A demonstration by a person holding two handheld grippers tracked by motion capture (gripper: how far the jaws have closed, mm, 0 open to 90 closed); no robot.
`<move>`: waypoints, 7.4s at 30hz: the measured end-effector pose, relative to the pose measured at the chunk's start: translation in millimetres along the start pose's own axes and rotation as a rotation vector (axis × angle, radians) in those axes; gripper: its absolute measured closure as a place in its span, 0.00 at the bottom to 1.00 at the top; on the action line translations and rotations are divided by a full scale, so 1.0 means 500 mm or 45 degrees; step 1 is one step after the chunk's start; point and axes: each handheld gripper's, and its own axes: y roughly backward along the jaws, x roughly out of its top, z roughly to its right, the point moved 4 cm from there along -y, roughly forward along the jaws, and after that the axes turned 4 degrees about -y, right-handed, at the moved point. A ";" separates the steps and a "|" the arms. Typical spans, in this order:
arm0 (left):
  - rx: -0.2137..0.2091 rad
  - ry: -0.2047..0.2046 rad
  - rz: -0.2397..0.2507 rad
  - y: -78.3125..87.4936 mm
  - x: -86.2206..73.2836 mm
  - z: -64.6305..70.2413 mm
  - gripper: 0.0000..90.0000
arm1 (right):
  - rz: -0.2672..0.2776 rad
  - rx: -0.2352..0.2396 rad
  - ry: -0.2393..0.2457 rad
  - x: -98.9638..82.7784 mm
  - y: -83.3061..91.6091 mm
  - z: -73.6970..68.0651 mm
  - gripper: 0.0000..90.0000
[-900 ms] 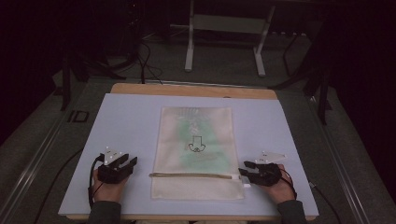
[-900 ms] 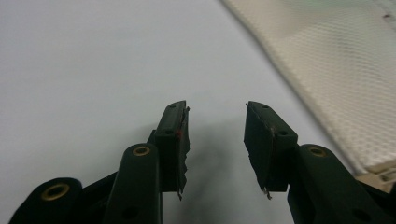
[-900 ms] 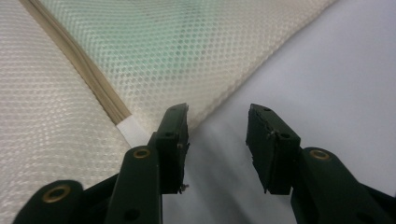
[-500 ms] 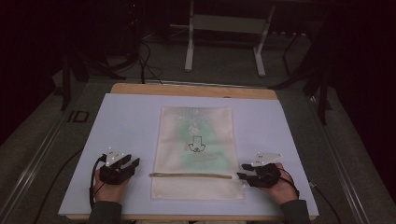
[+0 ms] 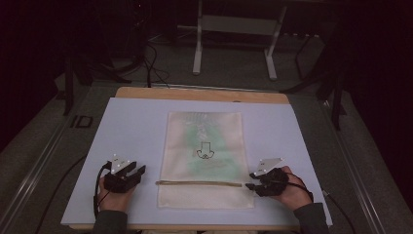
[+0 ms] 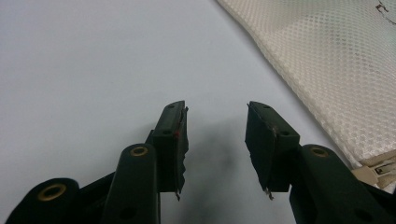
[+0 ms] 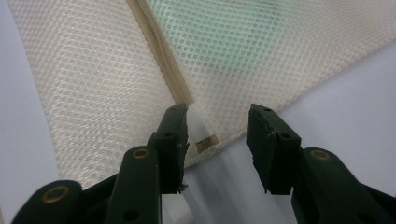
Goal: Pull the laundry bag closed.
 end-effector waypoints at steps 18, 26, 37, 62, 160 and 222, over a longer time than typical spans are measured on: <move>-0.020 -0.029 0.006 0.001 0.000 0.004 0.64 | -0.059 0.027 0.068 0.023 -0.004 -0.008 0.64; -0.024 -0.044 -0.002 0.000 0.000 0.006 0.64 | -0.074 0.038 0.092 0.036 -0.005 -0.013 0.64; -0.029 -0.054 -0.008 -0.001 0.000 0.007 0.64 | -0.096 0.060 0.137 0.053 -0.016 -0.028 0.64; -0.041 -0.066 -0.016 -0.002 0.000 0.009 0.62 | -0.073 0.101 0.200 0.101 -0.049 -0.060 0.66; -0.056 -0.061 -0.008 -0.002 0.000 0.009 0.62 | 0.081 0.254 0.318 0.281 -0.177 -0.178 0.80; -0.080 -0.030 0.017 0.002 0.000 0.003 0.62 | 0.098 0.333 0.309 0.407 -0.305 -0.268 0.83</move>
